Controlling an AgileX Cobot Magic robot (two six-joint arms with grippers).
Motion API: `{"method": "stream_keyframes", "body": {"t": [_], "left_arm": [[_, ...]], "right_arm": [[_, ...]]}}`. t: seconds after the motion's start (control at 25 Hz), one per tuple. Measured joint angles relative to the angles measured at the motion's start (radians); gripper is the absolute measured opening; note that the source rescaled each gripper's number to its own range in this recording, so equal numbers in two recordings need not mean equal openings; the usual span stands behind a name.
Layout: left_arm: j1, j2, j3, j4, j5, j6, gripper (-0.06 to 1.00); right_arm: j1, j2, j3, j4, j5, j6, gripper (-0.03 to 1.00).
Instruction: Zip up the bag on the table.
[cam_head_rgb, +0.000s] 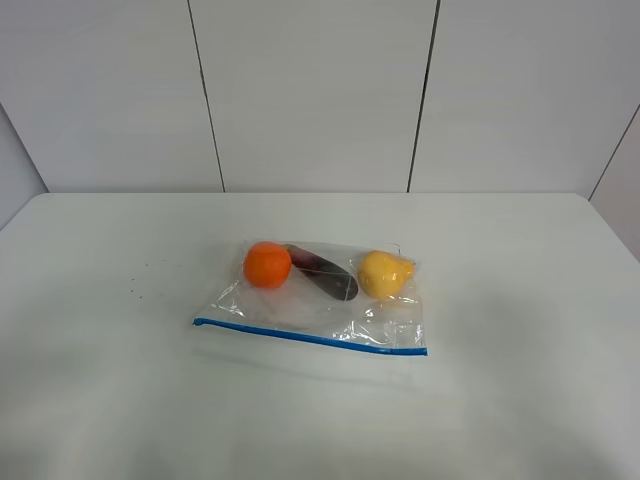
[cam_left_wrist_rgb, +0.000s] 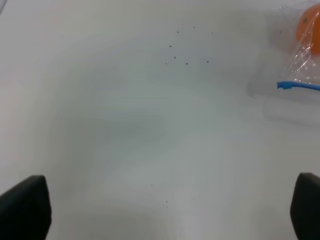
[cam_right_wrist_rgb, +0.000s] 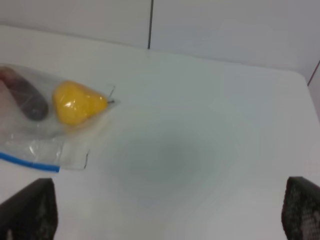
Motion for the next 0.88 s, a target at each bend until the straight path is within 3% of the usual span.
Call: {"method": "stream_keyframes", "body": {"t": [0.88], "left_arm": [[0.000,0.000,0.000,0.000,0.000,0.000,1.00]], "right_arm": [[0.000,-0.003,0.083,-0.030,-0.009,0.007,1.00]]}}
